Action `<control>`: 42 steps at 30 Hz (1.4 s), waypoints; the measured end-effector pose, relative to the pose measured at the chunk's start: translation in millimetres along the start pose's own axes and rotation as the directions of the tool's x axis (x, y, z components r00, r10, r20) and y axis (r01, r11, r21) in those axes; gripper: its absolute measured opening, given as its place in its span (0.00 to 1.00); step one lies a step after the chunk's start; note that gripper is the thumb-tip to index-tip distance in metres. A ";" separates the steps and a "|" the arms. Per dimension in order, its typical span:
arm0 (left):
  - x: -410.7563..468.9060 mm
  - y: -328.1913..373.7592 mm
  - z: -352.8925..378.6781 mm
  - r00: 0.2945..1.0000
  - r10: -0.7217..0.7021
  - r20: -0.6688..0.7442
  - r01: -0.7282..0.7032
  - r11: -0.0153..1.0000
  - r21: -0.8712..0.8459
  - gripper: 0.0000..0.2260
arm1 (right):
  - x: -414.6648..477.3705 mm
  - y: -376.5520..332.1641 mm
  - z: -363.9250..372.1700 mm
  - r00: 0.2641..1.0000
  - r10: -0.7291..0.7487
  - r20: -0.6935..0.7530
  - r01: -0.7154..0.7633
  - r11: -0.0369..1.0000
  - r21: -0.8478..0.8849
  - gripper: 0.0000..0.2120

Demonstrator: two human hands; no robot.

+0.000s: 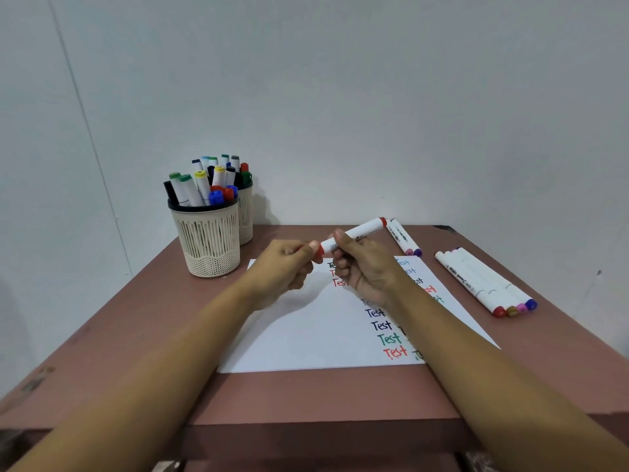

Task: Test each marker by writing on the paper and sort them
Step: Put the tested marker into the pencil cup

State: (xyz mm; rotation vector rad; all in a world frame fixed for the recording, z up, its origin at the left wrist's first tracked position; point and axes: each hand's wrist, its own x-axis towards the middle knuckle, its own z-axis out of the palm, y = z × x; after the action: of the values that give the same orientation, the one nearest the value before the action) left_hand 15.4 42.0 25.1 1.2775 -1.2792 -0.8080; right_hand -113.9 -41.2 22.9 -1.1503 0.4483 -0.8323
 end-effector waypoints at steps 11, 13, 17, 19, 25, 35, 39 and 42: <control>2.5 13.1 -3.6 0.895 -0.368 0.253 0.446 0.747 -0.493 0.17 | -4.6 -6.7 2.3 0.995 -0.025 0.101 0.029 0.999 -0.030 0.07; 1.9 14.1 -4.7 0.881 -0.375 0.287 0.472 0.723 -0.504 0.17 | -5.9 -7.8 2.8 0.992 -0.030 0.121 0.034 0.999 -0.037 0.07; -0.6 11.9 -5.8 0.888 -0.374 0.266 0.458 0.755 -0.469 0.17 | -6.7 -6.1 2.7 0.991 -0.026 0.128 0.033 0.998 -0.051 0.06; -1.9 10.4 -3.5 0.915 -0.352 0.199 0.404 0.814 -0.417 0.16 | -6.8 -5.2 2.5 0.993 -0.035 0.109 0.043 0.996 -0.072 0.05; -2.8 9.0 -0.7 0.993 -0.049 -0.104 0.054 0.997 0.055 0.15 | -10.0 -15.4 4.4 0.994 -0.027 -0.105 0.014 0.993 -0.120 0.14; -5.5 4.9 21.2 0.989 0.142 -0.038 -0.107 0.873 0.475 0.15 | -10.1 -12.5 9.6 0.870 -0.084 -0.486 -0.042 0.969 -0.243 0.09; -7.0 10.2 23.0 0.998 -0.065 0.026 0.066 0.996 -0.052 0.15 | -13.2 -14.6 14.3 0.876 -0.139 -0.462 0.063 0.982 -0.176 0.13; -7.2 11.6 20.2 0.983 -0.145 0.110 0.167 0.959 -0.227 0.15 | -14.0 -13.6 15.5 0.885 -0.191 -0.424 0.118 0.974 -0.194 0.14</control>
State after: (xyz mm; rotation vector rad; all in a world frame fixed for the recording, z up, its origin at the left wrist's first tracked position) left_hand -7.7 46.5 31.3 1.1697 -1.1257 -1.1093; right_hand -116.6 -23.1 39.9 -1.1557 0.8200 -1.2249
